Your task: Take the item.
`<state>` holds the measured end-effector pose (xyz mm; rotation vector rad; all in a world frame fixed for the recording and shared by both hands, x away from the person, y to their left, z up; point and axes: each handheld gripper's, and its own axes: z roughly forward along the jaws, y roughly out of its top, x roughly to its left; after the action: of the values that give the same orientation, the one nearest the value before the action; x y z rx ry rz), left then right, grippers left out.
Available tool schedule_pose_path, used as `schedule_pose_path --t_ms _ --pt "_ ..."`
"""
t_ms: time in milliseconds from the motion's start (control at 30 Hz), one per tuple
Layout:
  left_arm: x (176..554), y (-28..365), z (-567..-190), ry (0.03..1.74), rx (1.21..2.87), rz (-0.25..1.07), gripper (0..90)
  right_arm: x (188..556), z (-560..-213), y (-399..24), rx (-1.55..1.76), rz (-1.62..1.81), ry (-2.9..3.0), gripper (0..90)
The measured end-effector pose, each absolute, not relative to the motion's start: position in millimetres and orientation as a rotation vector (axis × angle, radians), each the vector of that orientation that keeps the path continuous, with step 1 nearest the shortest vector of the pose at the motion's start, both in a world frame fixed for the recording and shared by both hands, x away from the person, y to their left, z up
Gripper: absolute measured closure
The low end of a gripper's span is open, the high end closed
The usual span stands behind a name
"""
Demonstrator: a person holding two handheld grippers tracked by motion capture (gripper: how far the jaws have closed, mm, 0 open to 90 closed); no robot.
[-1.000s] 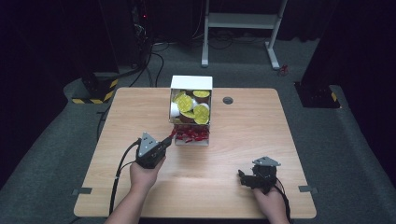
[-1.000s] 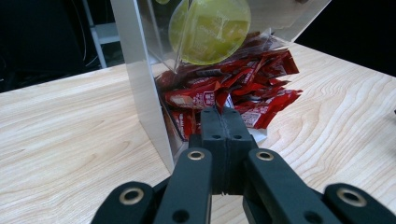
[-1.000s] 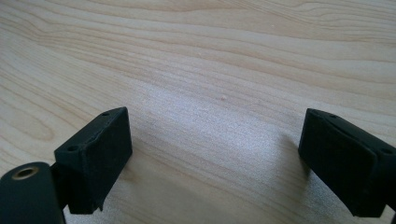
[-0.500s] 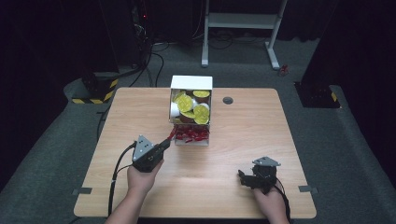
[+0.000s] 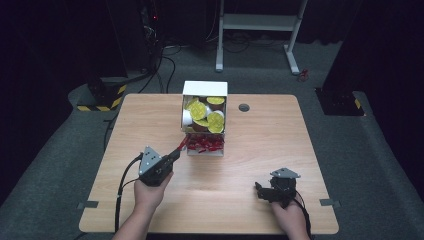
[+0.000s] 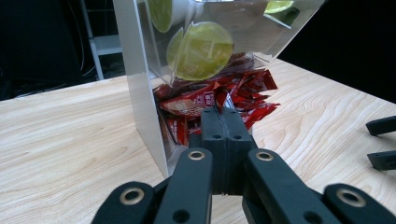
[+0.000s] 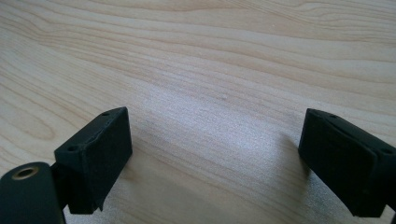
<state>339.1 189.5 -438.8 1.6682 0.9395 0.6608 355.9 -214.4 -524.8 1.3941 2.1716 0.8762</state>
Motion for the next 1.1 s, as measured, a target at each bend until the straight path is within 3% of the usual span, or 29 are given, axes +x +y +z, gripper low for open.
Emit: schedule_pose_path --t_ms 1100 --pt "321.6 207.8 -427.8 0.925 1.597 0.694 90.0 355.9 -524.8 -214.6 1.389 0.875 2.174 9.5"
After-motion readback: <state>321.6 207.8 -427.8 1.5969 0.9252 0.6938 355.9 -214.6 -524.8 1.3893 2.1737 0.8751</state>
